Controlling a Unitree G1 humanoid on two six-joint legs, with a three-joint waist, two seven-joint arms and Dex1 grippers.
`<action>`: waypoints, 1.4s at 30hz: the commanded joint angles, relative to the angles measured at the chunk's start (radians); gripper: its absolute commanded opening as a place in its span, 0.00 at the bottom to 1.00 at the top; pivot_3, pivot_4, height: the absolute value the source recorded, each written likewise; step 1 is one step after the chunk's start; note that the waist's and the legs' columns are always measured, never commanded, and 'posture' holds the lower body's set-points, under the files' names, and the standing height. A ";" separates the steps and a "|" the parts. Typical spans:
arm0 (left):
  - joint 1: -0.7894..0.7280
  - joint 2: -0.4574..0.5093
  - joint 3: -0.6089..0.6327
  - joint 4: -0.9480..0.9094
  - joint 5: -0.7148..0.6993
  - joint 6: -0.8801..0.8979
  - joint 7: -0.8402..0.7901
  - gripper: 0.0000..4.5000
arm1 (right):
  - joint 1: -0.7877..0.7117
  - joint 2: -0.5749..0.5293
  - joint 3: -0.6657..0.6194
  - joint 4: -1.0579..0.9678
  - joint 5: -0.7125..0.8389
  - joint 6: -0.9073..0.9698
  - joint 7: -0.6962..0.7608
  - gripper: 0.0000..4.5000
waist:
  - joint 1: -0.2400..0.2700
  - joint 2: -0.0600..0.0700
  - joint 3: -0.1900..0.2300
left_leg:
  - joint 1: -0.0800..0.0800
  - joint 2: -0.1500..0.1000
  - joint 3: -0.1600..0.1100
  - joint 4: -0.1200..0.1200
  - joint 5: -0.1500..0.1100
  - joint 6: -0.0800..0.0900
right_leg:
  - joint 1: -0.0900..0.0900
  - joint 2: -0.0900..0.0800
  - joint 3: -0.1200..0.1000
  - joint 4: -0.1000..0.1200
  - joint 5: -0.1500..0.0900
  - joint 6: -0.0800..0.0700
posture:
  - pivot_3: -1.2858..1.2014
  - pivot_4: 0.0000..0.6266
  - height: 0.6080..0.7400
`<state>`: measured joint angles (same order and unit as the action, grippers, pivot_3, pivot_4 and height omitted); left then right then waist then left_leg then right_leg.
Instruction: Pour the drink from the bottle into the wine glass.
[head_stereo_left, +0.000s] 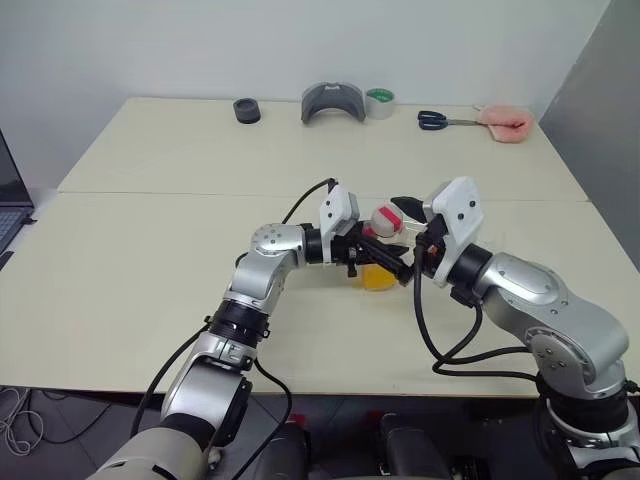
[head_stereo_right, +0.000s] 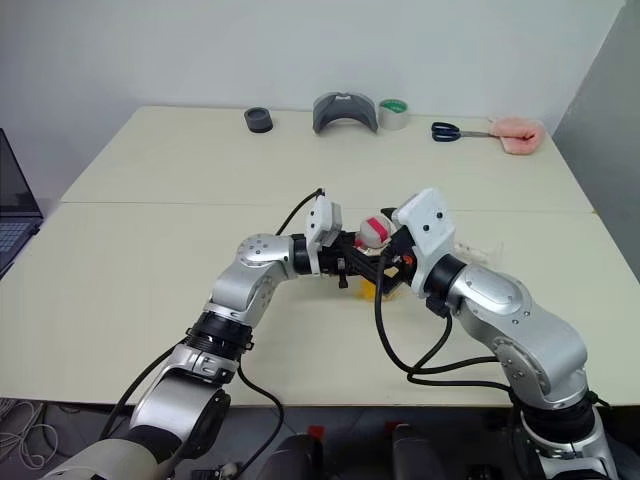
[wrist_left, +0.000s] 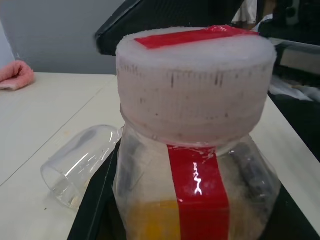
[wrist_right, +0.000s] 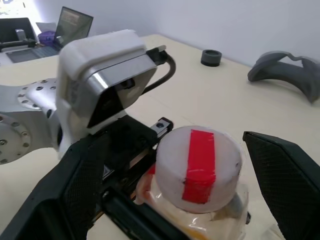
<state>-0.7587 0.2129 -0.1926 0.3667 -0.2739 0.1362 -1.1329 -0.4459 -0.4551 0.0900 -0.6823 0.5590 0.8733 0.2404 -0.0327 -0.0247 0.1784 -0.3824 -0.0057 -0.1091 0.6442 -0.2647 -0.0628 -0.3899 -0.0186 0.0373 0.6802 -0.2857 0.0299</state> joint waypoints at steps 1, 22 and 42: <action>-0.020 -0.007 0.001 -0.022 -0.004 -0.026 -0.010 0.40 | -0.014 0.022 -0.015 -0.017 -0.022 -0.033 -0.007 1.00 | 0.000 0.000 0.000 | 0.000 0.000 0.000 0.000 0.000 0.000 | 0.000 0.000 0.000 0.000 0.000 0.000 | 0.52 0.24 1.00; -0.002 0.010 0.011 -0.040 0.002 -0.017 -0.002 0.40 | 0.009 0.048 0.028 -0.020 -0.075 -0.036 0.041 0.41 | 0.000 0.000 0.000 | 0.000 0.000 0.000 0.000 0.000 0.000 | 0.000 0.000 0.000 0.000 0.000 0.000 | 0.52 0.24 1.00; 0.023 0.027 0.020 -0.162 -0.015 0.051 0.008 0.40 | -0.121 -0.132 -0.083 0.299 -0.009 -0.260 0.545 0.80 | 0.002 0.002 0.003 | -0.001 0.000 0.000 0.001 0.000 0.001 | 0.000 -0.001 0.000 0.000 0.000 0.000 | 0.52 0.24 1.00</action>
<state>-0.7308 0.2426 -0.1906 0.2514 -0.2695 0.1926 -1.1413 -0.5702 -0.5804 0.0772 -0.3005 0.5277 0.6006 0.8326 -0.0307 -0.0227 0.1818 -0.3832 -0.0062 -0.1090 0.6452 -0.2651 -0.0620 -0.3900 -0.0201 0.0374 0.6803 -0.2856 0.0302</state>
